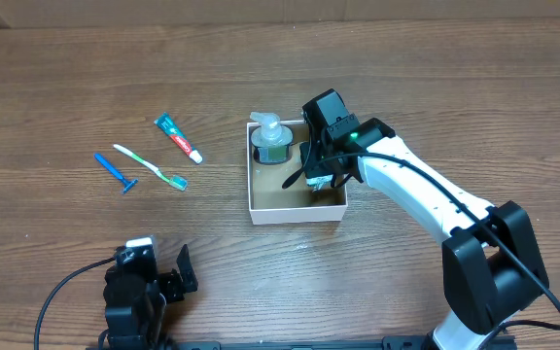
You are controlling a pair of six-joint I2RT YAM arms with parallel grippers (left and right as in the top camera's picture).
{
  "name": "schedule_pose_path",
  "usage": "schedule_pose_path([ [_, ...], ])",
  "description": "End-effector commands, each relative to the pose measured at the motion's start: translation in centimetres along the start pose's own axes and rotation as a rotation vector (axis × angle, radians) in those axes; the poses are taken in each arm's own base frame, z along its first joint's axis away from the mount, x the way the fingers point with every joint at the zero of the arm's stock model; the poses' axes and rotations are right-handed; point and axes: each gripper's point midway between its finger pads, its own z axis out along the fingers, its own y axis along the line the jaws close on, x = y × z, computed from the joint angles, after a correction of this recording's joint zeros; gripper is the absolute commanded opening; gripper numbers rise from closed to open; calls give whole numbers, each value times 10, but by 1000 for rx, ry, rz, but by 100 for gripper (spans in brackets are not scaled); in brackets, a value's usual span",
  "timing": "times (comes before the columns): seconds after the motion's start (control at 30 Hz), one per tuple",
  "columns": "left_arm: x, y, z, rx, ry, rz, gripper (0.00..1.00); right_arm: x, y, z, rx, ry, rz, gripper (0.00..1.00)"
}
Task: Pack container
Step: 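Lower the soap package into the box beside the bottle, release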
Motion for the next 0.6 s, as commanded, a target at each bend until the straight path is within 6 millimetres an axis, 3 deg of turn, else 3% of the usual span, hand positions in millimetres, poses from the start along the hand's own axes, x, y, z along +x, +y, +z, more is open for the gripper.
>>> schedule_pose_path([
  [0.0, 0, -1, 0, 8, -3, -13, 100, -9, -7, 2, 29, -54, 43, 21],
  [0.27, 0, -1, 0, 8, -3, -13, 100, -5, -9, 25, 18, -102, 86, 21],
  [0.47, 0, -1, 0, 8, -3, -13, 100, -5, -9, 28, 17, -109, 85, 21],
  [0.57, 0, -1, 0, 8, -3, -13, 100, -6, -10, 28, 19, -115, 86, 36],
])
